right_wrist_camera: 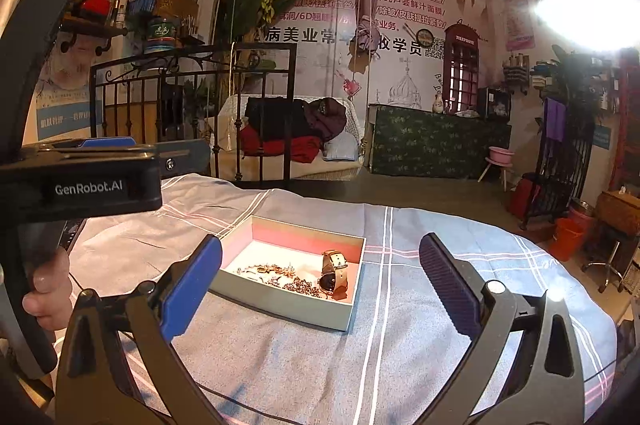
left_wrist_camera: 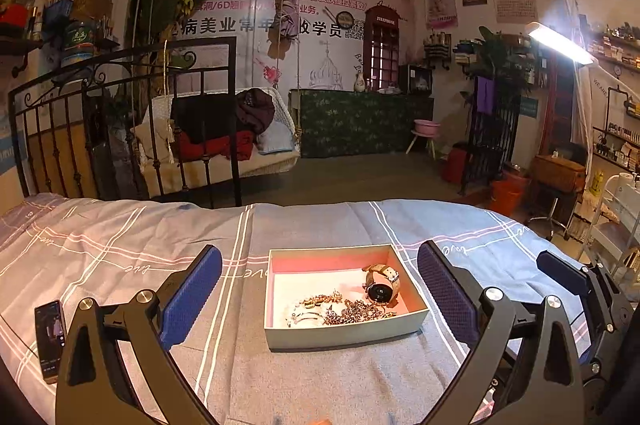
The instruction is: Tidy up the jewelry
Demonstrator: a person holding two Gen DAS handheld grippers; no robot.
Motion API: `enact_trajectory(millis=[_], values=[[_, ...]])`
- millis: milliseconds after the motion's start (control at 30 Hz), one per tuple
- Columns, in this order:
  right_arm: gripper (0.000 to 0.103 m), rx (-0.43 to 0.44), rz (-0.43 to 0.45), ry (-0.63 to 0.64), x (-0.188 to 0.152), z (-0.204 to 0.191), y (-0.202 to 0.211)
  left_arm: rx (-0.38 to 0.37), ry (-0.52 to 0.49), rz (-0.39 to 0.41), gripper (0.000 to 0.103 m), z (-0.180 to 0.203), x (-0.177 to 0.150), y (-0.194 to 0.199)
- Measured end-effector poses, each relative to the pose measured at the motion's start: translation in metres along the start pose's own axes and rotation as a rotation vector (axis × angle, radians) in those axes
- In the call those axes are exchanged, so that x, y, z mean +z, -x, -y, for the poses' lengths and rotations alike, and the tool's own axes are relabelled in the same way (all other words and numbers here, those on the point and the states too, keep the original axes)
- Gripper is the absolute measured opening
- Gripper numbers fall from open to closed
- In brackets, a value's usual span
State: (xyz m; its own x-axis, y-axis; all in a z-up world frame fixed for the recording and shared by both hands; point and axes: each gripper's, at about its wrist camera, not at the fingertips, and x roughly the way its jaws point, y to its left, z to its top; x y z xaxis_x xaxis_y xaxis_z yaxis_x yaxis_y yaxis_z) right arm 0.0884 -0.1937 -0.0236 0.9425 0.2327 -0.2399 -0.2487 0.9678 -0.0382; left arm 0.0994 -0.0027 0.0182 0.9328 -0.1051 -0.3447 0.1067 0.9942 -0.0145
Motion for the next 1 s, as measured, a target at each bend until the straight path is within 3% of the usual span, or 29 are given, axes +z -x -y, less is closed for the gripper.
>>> enact_trajectory(millis=[200, 1000], values=[[0.097, -0.017, 0.023, 0.006, 0.001, 0.0, 0.011, -0.001, -0.001, 0.006, 0.097, 0.0, -0.005, 0.005], [0.097, -0.016, -0.03, 0.023, 0.004, -0.002, -0.003, 0.016, -0.013, -0.007, 0.097, 0.001, -0.008, 0.002]])
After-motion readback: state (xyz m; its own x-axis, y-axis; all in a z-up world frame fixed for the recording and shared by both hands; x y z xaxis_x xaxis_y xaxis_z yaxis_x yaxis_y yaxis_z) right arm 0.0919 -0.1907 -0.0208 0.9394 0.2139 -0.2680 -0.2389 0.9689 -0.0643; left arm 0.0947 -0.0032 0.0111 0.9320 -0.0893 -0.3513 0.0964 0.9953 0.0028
